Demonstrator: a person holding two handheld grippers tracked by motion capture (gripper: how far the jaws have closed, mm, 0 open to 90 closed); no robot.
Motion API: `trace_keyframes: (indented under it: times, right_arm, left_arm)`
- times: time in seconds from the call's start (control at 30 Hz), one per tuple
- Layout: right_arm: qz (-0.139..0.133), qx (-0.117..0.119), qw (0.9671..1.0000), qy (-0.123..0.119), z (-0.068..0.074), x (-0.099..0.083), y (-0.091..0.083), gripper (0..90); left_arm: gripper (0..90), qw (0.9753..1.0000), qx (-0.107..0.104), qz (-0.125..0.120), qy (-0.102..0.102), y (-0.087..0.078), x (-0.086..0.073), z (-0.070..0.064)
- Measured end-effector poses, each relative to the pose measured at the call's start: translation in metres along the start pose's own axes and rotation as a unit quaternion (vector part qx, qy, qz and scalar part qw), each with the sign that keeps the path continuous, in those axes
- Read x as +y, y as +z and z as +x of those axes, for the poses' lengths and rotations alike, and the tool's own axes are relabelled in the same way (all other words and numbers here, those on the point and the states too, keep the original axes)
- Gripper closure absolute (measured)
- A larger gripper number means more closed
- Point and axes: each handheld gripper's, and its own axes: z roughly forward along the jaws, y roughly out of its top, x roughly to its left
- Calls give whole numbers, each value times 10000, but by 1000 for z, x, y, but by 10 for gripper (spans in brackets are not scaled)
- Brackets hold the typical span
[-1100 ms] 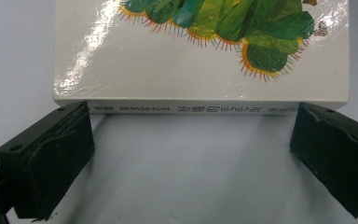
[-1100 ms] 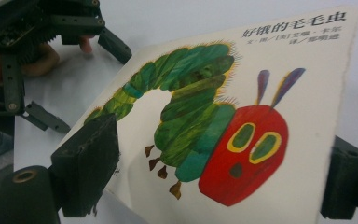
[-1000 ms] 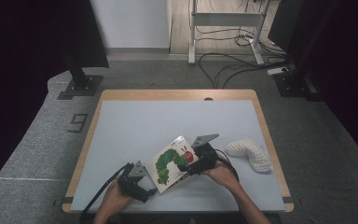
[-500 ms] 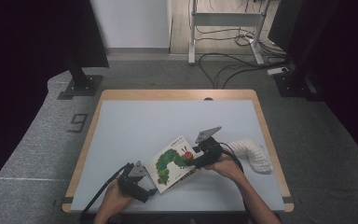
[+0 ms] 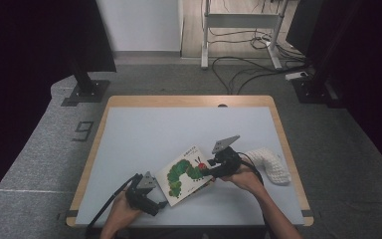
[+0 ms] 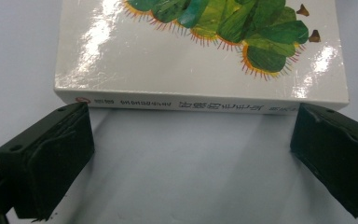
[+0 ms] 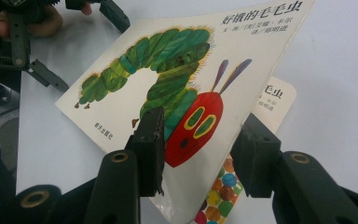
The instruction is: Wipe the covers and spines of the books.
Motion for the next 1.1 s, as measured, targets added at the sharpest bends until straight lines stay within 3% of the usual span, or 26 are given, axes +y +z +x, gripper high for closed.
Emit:
trace_keyframes:
  times: [0.2, 0.33, 0.43, 0.7, 0.8, 1.1]
  right_arm:
    - [-22, -45, 10000, -42, 2, -8, -3, 604]
    - [-42, -53, 10000, -41, 3, -12, -5, 617]
    - [-58, -75, 9999, -35, 4, -17, -6, 624]
    - [-63, -122, 9999, -3, 5, -28, -8, 636]
    - [-91, -113, 9999, 21, 5, -32, -8, 637]
    - [-103, -162, 9998, 101, 4, -40, -7, 624]
  left_arm:
    - [0, 9996, 201, 95, -145, -4, 1, 2]
    - [0, 9994, 120, 12, -319, -8, 4, 3]
    - [0, 9996, 138, 54, -251, -8, 8, 0]
    - [0, 9994, -17, -43, -333, -7, 22, -5]
    - [7, 9996, 87, -80, -274, -8, 27, -9]
    - [207, 9988, 156, -362, -274, -17, 32, -16]
